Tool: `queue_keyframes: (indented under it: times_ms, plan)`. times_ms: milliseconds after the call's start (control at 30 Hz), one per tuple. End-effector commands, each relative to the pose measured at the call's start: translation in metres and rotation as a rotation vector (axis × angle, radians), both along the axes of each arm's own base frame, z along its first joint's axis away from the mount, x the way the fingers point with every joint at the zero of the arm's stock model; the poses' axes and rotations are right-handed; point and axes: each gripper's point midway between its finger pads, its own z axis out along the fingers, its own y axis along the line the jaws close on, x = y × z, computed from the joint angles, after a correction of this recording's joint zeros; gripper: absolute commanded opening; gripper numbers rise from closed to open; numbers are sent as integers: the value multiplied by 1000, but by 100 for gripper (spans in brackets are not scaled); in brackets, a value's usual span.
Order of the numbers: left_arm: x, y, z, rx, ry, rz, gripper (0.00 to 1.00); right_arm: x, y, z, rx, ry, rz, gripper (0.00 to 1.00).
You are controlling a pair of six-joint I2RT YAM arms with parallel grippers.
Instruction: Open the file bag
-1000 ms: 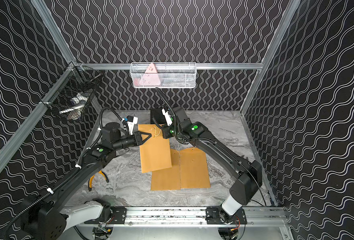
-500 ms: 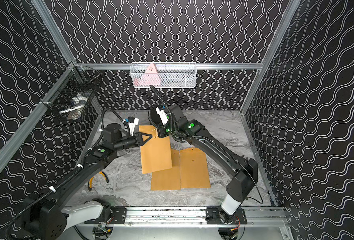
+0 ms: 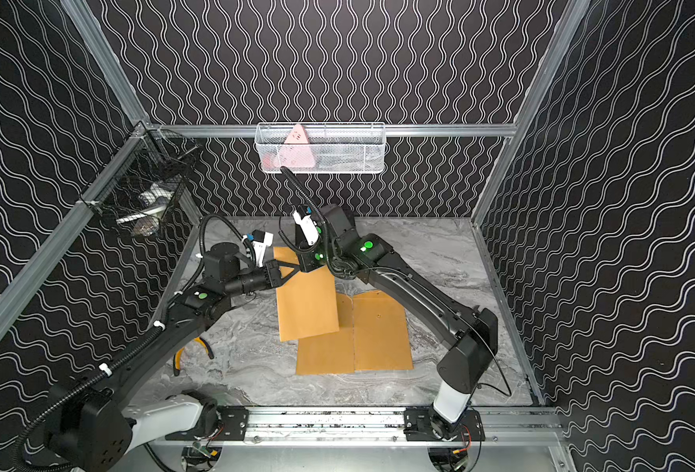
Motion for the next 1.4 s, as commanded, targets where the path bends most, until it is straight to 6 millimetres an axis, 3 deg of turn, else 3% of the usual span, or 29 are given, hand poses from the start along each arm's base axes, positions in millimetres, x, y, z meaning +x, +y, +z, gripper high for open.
queue_keyframes:
  times_ms: [0,433,733,1367]
  plan:
    - [2,-2,9,-22,-40,-11,0,-3,7,7,11,-16,30,0]
    - [2,-2,9,-28,-40,-7,0,-13,22,17,26,-28,73,0]
    - [7,2,7,-28,-32,30,0,-24,16,28,43,-41,72,0]
    - [32,10,33,-25,-80,68,0,-39,-24,-14,1,14,-42,0]
